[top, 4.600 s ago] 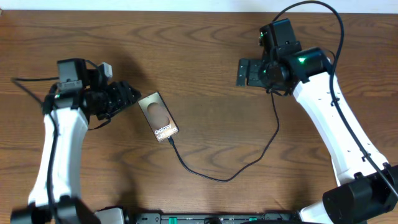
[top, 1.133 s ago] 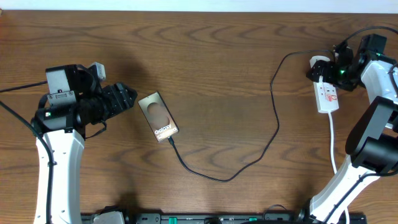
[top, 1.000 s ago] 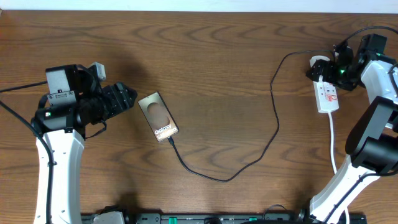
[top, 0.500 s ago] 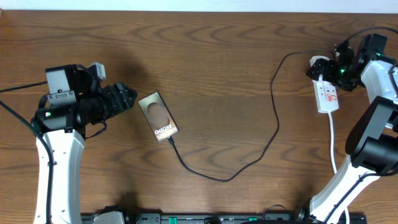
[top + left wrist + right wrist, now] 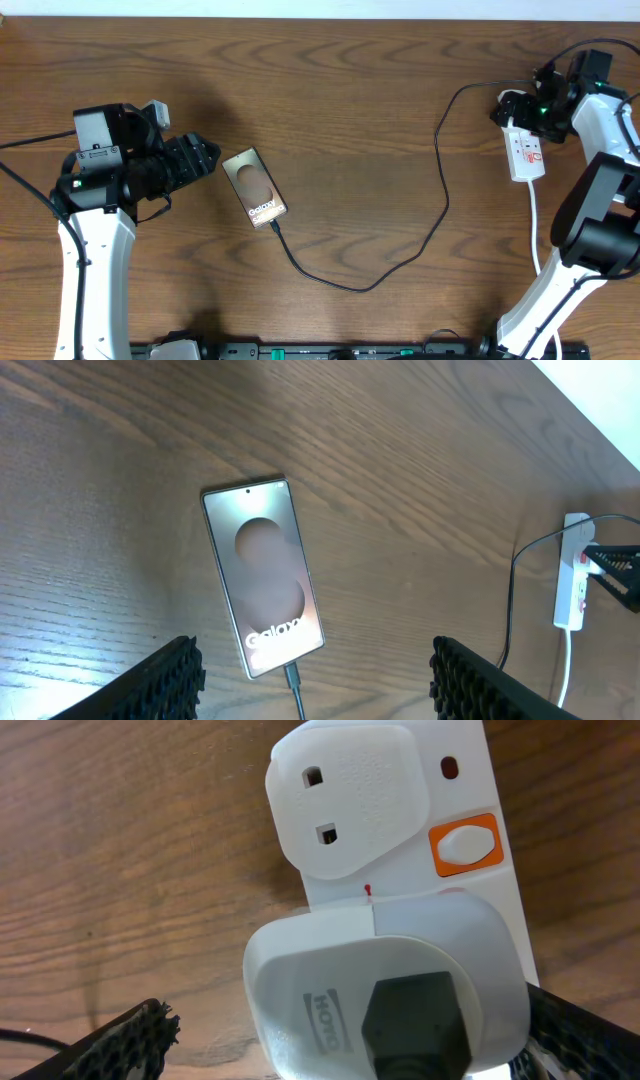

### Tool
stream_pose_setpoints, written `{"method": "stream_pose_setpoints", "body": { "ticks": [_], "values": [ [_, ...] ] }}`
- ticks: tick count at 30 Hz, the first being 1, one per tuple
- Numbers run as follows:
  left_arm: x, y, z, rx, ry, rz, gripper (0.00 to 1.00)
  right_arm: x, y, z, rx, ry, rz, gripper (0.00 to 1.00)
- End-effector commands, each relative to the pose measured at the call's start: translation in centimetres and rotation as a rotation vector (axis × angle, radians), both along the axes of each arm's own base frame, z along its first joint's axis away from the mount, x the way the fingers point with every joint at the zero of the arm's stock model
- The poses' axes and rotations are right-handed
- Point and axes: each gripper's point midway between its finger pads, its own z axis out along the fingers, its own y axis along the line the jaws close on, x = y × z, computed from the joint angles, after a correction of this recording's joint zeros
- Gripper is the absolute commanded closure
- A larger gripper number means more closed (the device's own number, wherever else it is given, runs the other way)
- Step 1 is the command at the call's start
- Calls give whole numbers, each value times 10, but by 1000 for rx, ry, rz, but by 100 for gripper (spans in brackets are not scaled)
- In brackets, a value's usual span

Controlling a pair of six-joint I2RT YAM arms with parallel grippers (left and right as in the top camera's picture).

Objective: Plug charger to phone and switch on socket

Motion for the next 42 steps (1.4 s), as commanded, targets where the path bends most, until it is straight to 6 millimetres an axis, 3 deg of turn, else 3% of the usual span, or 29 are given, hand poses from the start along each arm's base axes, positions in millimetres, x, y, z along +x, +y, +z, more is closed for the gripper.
{"method": "stream_pose_setpoints", "body": {
  "ticks": [1,13,30,42],
  "values": [
    [-1,2,-5,10,17,6,28,2,48,-15,135,31,54,1],
    [-4,2,-6,7,31,6,28,2,47,-15,133,38,39,1],
    [-4,2,-6,7,31,6,28,-21,18,-20,163,112,-44,1],
    [-4,2,-6,7,31,6,28,-21,18,-20,161,109,-43,1]
  ]
}}
